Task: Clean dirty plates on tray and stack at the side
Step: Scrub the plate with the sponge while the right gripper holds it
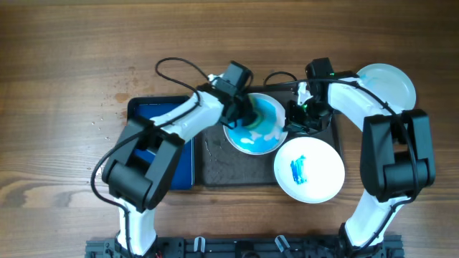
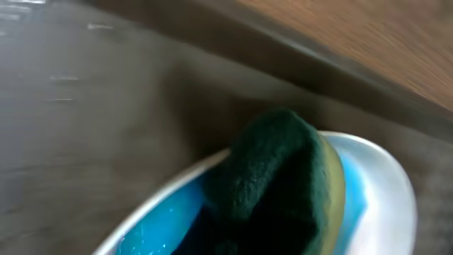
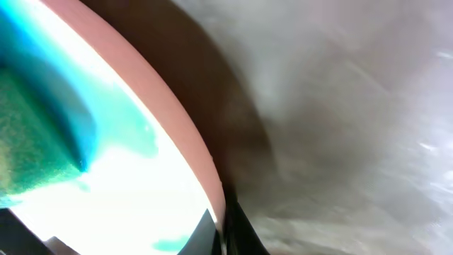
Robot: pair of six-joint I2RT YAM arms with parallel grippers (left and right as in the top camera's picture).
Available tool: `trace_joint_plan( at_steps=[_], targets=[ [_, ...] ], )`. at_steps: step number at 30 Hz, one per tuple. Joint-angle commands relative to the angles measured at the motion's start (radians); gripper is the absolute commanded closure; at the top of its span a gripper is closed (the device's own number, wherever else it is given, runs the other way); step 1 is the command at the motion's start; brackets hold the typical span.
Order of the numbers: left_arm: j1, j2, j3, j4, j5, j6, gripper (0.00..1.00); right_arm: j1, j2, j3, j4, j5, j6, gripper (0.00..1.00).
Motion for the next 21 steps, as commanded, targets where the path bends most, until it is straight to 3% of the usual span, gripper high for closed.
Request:
trace_joint_plan(
  at_steps=[1, 5, 9, 11, 21],
  targets=[
    [0.082, 0.056, -0.05, -0.135, -0.258, 0.037, 0.96, -0.002, 0.028, -0.012, -0.014, 0.068, 0.001, 0.96],
    [0.056, 0.056, -0.05, -0.187, -0.222, 0.167, 0.96, -0.002, 0.028, -0.012, -0.014, 0.072, 0.0, 0.96],
    [-0.013, 0.056, -0.05, -0.183, -0.042, 0.377, 0.96, -0.002, 0.028, -0.012, -0.01, 0.072, 0.001, 0.96],
    [-0.054, 0.056, -0.05, -0.175, 0.021, 0.426, 0.96, -0.002, 0.028, -0.012, -0.01, 0.072, 0.001, 0.95],
    [-0.223, 0.043, -0.046, -0.159, 0.218, 0.447, 0.96, -0.001, 0.028, -0.012, -0.011, 0.072, 0.001, 0.95]
  ],
)
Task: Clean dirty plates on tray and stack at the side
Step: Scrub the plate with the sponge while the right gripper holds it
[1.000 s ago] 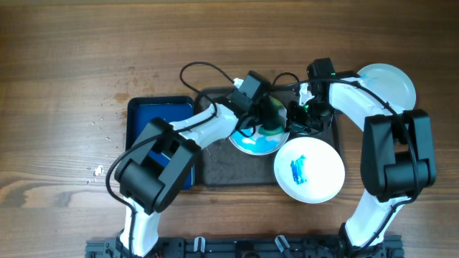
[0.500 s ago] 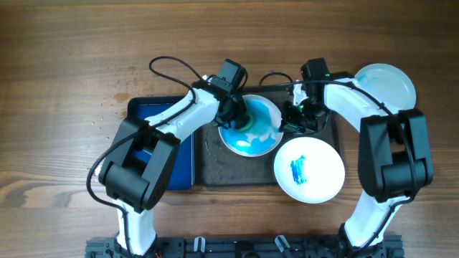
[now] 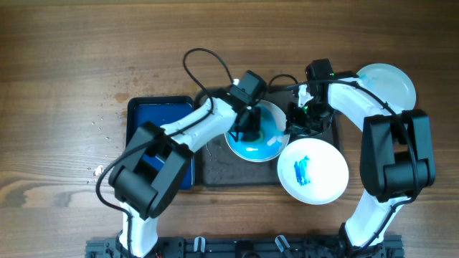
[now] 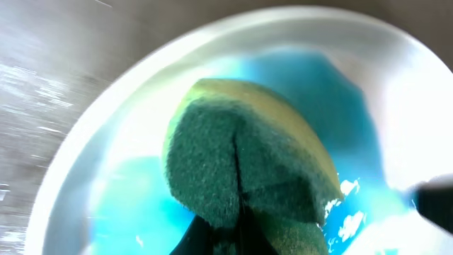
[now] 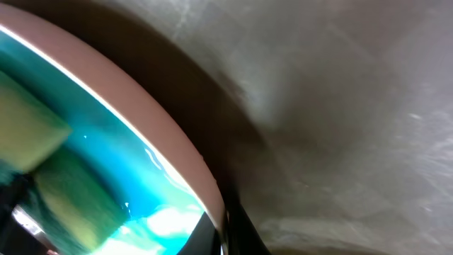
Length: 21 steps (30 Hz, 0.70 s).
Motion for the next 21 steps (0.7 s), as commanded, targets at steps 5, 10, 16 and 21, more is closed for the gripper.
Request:
trace_joint_plan(
  at_steps=[5, 10, 16, 21],
  targets=[
    [-0.111, -0.011, -0.055, -0.017, 0.251, 0.022, 0.96, 0.0, 0.027, -0.012, 0.022, 0.058, 0.006, 0.96],
    [-0.045, -0.108, -0.055, -0.057, 0.083, -0.097, 0.96, 0.0, 0.027, -0.012, 0.022, 0.058, 0.005, 0.96],
    [0.095, -0.267, -0.055, -0.129, -0.039, -0.122, 0.96, 0.0, 0.027, -0.012, 0.022, 0.058, 0.005, 0.96],
    [0.203, -0.397, -0.055, -0.212, -0.033, -0.117, 0.96, 0.0, 0.027, -0.012, 0.026, 0.058, 0.003, 0.96]
  ],
)
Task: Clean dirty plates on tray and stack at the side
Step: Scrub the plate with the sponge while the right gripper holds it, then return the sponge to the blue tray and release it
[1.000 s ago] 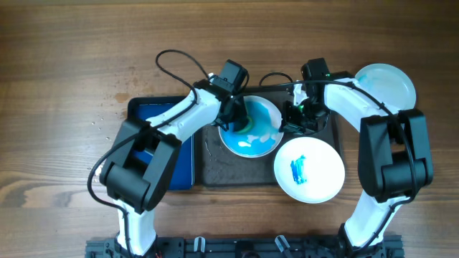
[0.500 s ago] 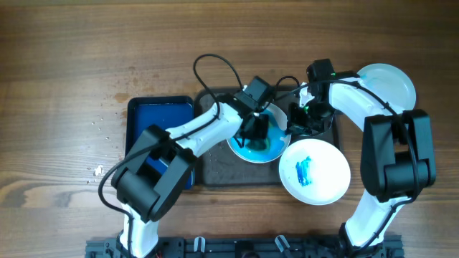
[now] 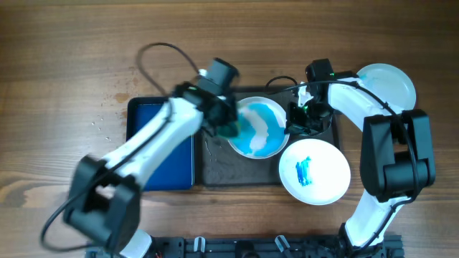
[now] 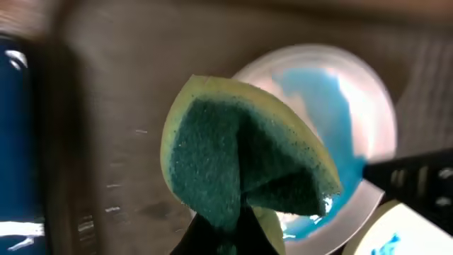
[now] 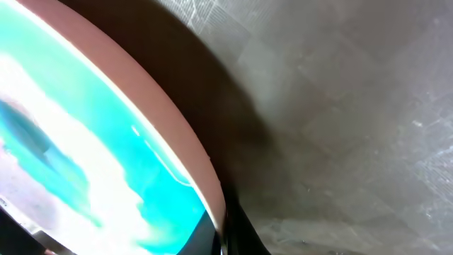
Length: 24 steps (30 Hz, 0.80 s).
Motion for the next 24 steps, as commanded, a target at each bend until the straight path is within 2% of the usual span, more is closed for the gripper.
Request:
trace_joint_plan(
  at_steps=[1, 6, 9, 16, 24],
  targets=[
    [0.075, -0.115, -0.001, -0.071, -0.026, -0.014, 0.96, 0.002, 0.027, -0.012, 0.02, 0.059, 0.016, 0.96],
    [0.217, -0.143, -0.002, -0.317, -0.139, -0.044, 0.96, 0.002, 0.027, -0.01, 0.019, 0.059, -0.004, 0.96],
    [0.296, -0.139, -0.003, -0.387, -0.172, -0.008, 0.96, 0.002, 0.015, 0.011, 0.002, 0.059, -0.023, 0.96],
    [0.423, -0.131, -0.004, -0.351, -0.18, 0.08, 0.96, 0.006, -0.105, 0.069, -0.055, 0.064, -0.033, 0.95],
    [0.452, -0.031, -0.041, -0.304, -0.169, 0.141, 0.96, 0.114, -0.209, 0.172, -0.164, 0.127, -0.046, 0.96]
  ],
)
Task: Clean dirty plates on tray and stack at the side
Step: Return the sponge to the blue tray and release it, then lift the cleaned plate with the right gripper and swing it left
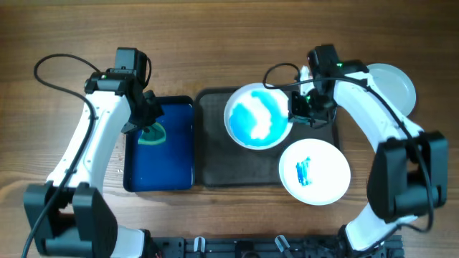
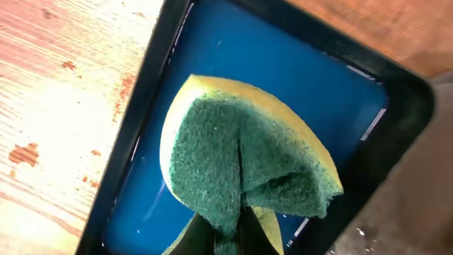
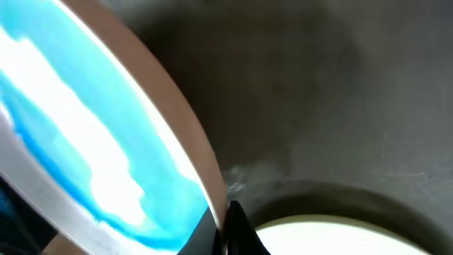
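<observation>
My left gripper [image 1: 149, 129] is shut on a green and yellow sponge [image 2: 244, 159], held over the blue water basin [image 1: 176, 161] at the left. The right gripper [image 1: 295, 109] is shut on the rim of a white plate smeared blue [image 1: 257, 116], tilted above the dark tray [image 1: 215, 161]. In the right wrist view the plate's rim [image 3: 187, 142] runs between the jaws. A second white plate with a blue smear [image 1: 313, 170] lies at the tray's near right corner. A clean white plate [image 1: 394, 84] rests on the table at the far right.
The wooden table [image 1: 64, 43] surrounds the tray and basin. Cables loop off both arms at the back. Small crumbs dot the wood left of the basin.
My left gripper has moved with the sponge from the smeared plate's left edge to over the blue basin. The right gripper has lifted the plate slightly up and back.
The left gripper pressed the sponge on the blue plate while the right gripper held its rim. The sponge then sat in the plate's middle, then off its left side with a white streak showing. Now the sponge is over the basin and the plate is still held.
</observation>
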Robot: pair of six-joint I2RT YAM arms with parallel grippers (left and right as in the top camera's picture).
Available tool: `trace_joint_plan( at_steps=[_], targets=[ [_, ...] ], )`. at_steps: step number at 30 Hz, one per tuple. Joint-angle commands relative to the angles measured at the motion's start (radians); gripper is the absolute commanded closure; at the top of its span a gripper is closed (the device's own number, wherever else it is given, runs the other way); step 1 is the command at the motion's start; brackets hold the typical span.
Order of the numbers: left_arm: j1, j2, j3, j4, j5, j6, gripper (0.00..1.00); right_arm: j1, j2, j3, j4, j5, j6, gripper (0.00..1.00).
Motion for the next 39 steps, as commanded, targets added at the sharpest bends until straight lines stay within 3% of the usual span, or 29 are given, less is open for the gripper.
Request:
trace_joint_plan(
  at_steps=[1, 6, 7, 9, 10, 11, 18, 25, 32, 39],
  targets=[
    [0.004, 0.073, -0.048, 0.034, -0.002, 0.042, 0.96, 0.066, -0.047, 0.051, -0.023, 0.029, -0.005, 0.95],
    [0.004, 0.15, -0.121, 0.109, 0.042, 0.045, 0.96, 0.126, -0.048, 0.055, -0.04, 0.028, 0.0, 0.95],
    [0.004, 0.163, -0.13, 0.121, 0.049, 0.045, 0.89, 0.134, -0.048, 0.056, -0.04, 0.029, -0.001, 0.95],
    [0.004, 0.182, -0.134, 0.124, 0.067, 0.045, 0.33, 0.156, -0.048, 0.061, -0.044, 0.032, -0.001, 0.96],
    [0.005, 0.185, -0.134, 0.124, 0.075, 0.045, 0.09, 0.163, -0.048, 0.066, -0.049, 0.036, -0.001, 0.96],
    [0.004, 0.185, -0.134, 0.126, 0.078, 0.045, 0.0, 0.171, -0.048, 0.073, -0.055, 0.048, 0.0, 0.95],
    [0.007, 0.102, -0.1, 0.097, 0.101, 0.022, 0.0, 0.215, -0.048, 0.175, -0.127, 0.097, -0.003, 0.95],
    [0.035, -0.134, 0.023, -0.022, 0.019, -0.043, 0.0, 0.254, -0.048, 0.21, -0.103, 0.111, 0.008, 0.96],
    [0.222, -0.338, 0.032, -0.055, -0.002, -0.042, 0.0, 0.34, -0.048, 0.216, -0.026, 0.135, 0.007, 0.95],
    [0.433, -0.364, 0.032, -0.131, 0.076, -0.043, 0.0, 0.427, -0.026, 0.27, 0.056, 0.169, 0.007, 0.95]
  ],
)
